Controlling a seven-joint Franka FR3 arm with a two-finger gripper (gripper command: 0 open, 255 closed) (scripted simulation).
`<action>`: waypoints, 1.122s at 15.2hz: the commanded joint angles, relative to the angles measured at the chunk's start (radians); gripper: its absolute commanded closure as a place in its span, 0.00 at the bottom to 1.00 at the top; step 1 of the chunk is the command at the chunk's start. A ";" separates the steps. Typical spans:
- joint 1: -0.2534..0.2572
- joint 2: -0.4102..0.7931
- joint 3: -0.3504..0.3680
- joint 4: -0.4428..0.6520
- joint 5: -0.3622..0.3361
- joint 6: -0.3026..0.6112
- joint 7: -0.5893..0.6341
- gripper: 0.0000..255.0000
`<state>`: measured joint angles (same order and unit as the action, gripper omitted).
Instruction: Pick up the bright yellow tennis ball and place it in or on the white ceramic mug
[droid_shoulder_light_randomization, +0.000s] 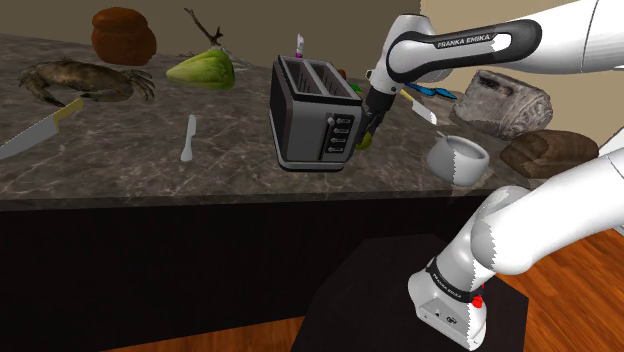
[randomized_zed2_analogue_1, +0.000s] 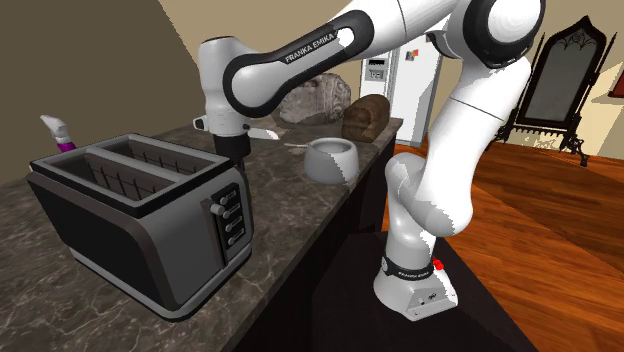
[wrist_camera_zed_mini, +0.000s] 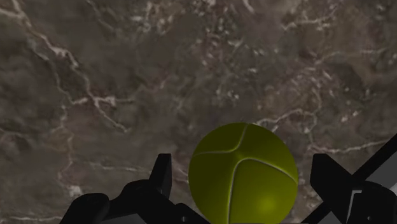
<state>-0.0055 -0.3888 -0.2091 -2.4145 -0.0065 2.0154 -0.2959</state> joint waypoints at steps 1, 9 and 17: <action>0.000 0.000 0.000 0.000 0.000 0.000 0.000 0.00; 0.000 0.000 0.000 0.001 0.000 0.000 0.000 1.00; 0.000 -0.022 0.006 0.063 -0.002 -0.085 0.007 1.00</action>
<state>-0.0072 -0.4123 -0.2056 -2.3644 -0.0096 1.9424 -0.2918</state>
